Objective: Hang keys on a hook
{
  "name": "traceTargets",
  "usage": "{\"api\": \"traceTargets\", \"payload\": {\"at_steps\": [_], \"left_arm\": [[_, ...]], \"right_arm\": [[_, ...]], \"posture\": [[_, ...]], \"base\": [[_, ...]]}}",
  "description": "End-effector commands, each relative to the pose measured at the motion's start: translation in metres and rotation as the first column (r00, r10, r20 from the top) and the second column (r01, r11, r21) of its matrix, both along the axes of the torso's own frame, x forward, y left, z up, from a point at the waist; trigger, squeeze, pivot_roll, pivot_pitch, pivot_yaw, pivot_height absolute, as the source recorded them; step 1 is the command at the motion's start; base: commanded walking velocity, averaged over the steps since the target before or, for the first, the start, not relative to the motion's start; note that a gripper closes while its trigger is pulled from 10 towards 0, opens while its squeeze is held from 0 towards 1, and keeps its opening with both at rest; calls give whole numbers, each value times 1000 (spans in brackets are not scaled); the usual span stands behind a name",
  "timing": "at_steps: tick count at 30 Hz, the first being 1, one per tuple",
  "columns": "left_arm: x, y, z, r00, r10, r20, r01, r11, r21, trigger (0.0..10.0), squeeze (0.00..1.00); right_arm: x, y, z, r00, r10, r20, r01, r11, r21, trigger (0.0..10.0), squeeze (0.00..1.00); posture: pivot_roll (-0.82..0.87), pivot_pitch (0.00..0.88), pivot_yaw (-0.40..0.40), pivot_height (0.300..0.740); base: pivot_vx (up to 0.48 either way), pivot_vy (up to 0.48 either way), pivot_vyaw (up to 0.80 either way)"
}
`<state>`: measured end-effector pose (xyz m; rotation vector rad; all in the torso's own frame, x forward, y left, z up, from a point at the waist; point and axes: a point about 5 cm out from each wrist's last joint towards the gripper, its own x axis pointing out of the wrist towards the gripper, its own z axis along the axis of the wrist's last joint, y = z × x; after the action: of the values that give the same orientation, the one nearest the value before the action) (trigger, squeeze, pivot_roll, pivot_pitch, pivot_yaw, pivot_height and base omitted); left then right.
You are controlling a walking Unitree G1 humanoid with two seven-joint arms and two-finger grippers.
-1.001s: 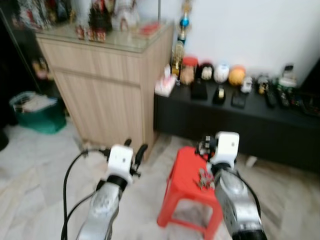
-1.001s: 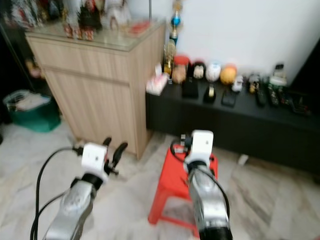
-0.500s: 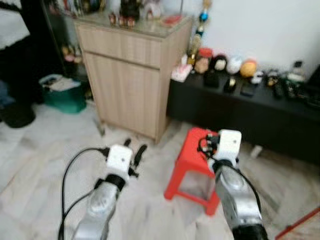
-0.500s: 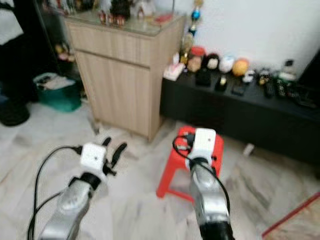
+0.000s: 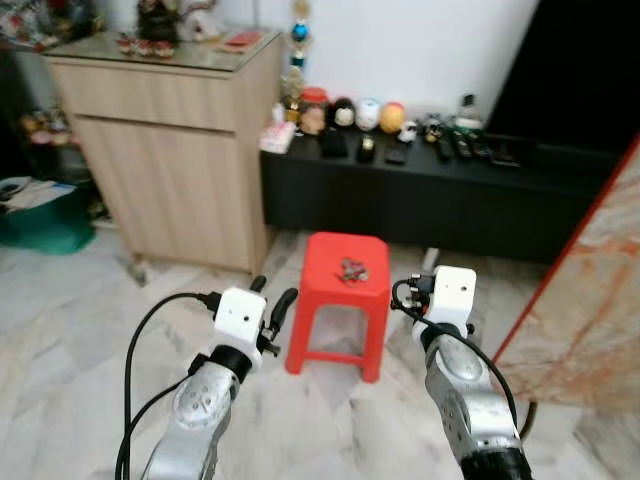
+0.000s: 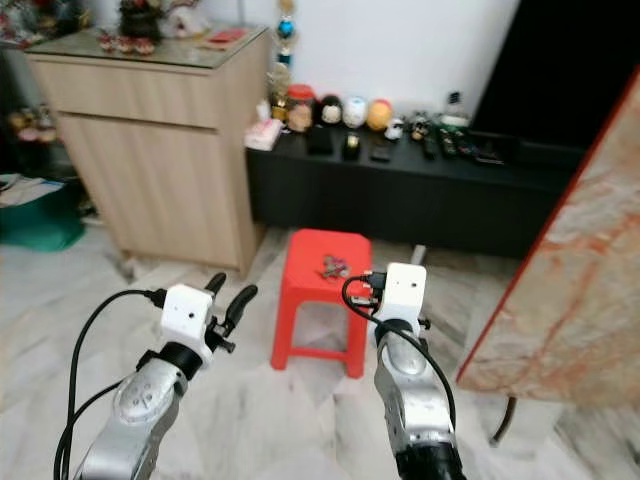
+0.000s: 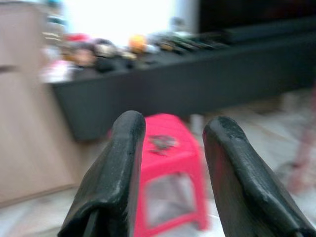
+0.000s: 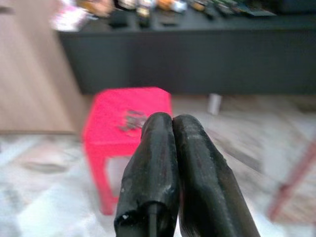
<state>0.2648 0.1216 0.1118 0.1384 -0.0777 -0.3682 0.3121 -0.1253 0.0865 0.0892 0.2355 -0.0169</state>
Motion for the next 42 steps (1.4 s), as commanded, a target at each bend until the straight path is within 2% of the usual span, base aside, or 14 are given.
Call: {"api": "traceTargets", "payload": {"at_steps": [1,11,29,37,42], "left_arm": [[-1,-8,2,999,-50,-2,50,999,0,10000,0],[-2,-14,3,994,-104,-16,104,995,-4,10000,0],[-2,-32,1,969,-241,-59,241,971,-3,10000,0],[-1,-35,-6,967,-242,-79,246,968,51,10000,0],[3,-37,-7,975,-208,-78,214,974,76,10000,0]], "right_arm": [[2,-3,3,1000,-8,0,8,1000,-17,10000,0],[4,-3,3,1000,-27,-9,27,999,-28,10000,0],[9,8,9,1000,-4,7,4,1000,4,10000,0],[11,14,7,1000,24,2,-24,1000,6,10000,0],[13,21,7,998,58,0,-58,998,23,10000,0]], "posture": [[38,0,-65,740],[38,0,-65,740],[38,0,-64,740],[43,0,-67,740],[40,0,-68,740]], "base": [[0,0,-738],[0,0,-693],[0,0,-661],[0,0,-651],[0,-395,-629]]}}
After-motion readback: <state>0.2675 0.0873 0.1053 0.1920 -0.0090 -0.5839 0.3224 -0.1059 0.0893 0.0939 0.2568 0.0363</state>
